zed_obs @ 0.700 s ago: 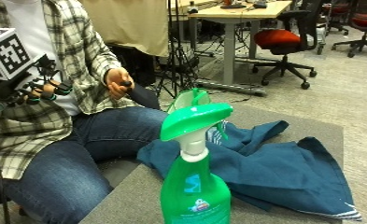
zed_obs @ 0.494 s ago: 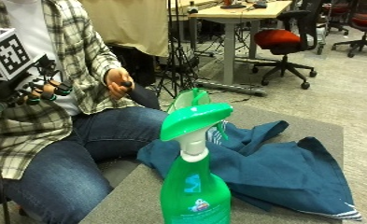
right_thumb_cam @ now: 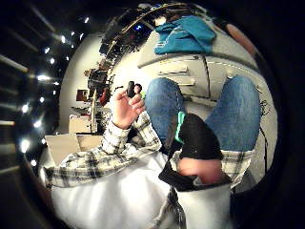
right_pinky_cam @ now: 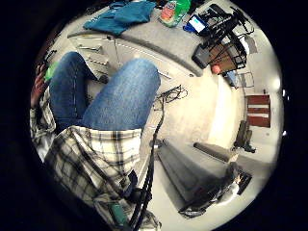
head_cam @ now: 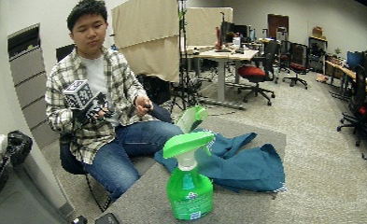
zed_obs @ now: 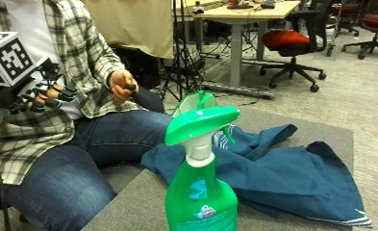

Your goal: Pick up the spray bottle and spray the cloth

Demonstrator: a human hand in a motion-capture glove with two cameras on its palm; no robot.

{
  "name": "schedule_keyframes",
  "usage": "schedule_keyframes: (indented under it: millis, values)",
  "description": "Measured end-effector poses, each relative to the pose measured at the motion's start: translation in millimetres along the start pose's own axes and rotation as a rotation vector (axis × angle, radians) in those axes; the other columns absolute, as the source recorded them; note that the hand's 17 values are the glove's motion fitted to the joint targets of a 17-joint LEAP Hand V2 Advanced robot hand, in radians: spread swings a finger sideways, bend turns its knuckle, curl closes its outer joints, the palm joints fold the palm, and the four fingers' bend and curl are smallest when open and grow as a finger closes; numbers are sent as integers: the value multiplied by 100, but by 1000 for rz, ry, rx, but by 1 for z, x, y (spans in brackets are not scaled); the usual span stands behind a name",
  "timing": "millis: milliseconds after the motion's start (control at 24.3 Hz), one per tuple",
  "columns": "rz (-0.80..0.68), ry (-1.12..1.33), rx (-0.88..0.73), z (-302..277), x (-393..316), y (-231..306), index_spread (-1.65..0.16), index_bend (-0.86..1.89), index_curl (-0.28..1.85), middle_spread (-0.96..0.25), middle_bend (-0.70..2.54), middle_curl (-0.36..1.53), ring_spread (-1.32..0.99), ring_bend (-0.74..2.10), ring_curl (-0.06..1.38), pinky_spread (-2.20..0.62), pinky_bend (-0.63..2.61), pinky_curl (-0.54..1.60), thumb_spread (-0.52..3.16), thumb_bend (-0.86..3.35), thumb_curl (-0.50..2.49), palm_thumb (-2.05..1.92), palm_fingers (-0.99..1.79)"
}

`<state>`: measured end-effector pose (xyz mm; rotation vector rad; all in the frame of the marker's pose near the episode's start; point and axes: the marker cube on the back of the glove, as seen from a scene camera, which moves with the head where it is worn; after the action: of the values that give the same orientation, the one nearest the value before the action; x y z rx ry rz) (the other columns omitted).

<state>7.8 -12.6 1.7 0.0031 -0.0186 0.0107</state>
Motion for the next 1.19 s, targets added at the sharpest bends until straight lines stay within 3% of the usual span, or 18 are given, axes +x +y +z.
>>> schedule_keyframes:
  millis: [494,1194]
  values:
    - [47,-27,101,-19,47,-93,-34,16,25,-9,17,22,7,30,19,15,30,15,113,15,31,47,26]
    - [143,-326,348,-61,137,-223,-27,13,26,-5,19,25,0,42,27,7,48,23,110,9,39,62,46]
